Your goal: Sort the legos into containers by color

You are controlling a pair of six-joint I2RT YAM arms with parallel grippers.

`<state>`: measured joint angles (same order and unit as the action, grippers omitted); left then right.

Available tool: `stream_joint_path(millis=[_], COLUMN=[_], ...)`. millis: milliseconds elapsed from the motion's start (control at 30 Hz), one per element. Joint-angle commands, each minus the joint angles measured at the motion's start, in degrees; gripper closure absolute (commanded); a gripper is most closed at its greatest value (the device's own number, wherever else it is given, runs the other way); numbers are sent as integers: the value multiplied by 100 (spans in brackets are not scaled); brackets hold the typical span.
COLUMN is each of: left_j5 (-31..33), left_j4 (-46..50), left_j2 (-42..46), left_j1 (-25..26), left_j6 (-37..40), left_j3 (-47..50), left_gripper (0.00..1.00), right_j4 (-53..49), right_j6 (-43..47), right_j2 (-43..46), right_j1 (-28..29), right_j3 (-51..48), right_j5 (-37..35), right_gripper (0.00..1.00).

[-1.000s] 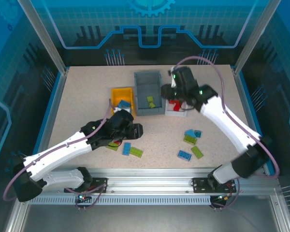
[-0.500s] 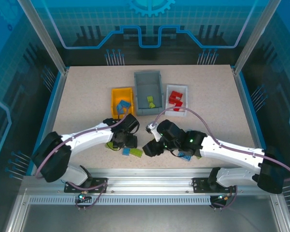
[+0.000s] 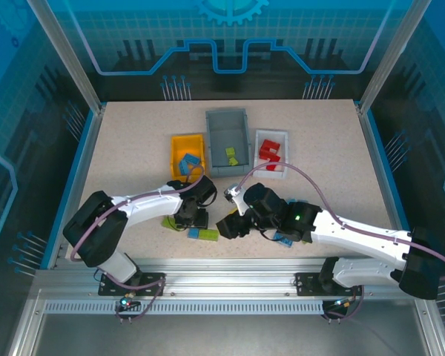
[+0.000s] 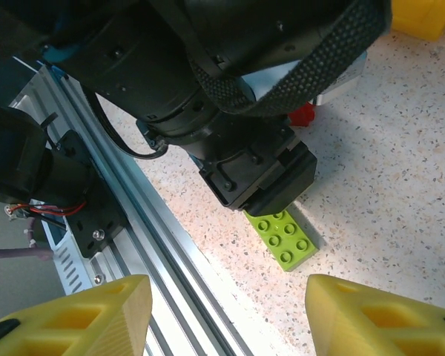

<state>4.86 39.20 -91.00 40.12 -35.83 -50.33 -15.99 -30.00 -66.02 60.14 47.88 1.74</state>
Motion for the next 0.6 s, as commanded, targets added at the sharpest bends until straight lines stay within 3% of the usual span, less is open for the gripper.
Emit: stream_joint_path(millis=[0, 167, 367, 567], left_j5=[46, 283, 766, 603], left_j4=[-116, 0, 841, 1142], left_j2=[-83, 99, 890, 708], left_j1=[-20, -11, -37, -804], left_j6=[68, 59, 251, 859], left_j3=[-48, -164, -1191, -2393], left_gripper=[57, 70, 72, 72], right_j4=[140, 155, 452, 1557], right_j6=[-94, -111, -190, -147], right_j2=[-50, -6, 472, 974], right_j1=[103, 112, 112, -89], right_j3=[-42, -78, -190, -496], right_j5=[-33, -127, -714, -1477], right_gripper=[42, 44, 45, 43])
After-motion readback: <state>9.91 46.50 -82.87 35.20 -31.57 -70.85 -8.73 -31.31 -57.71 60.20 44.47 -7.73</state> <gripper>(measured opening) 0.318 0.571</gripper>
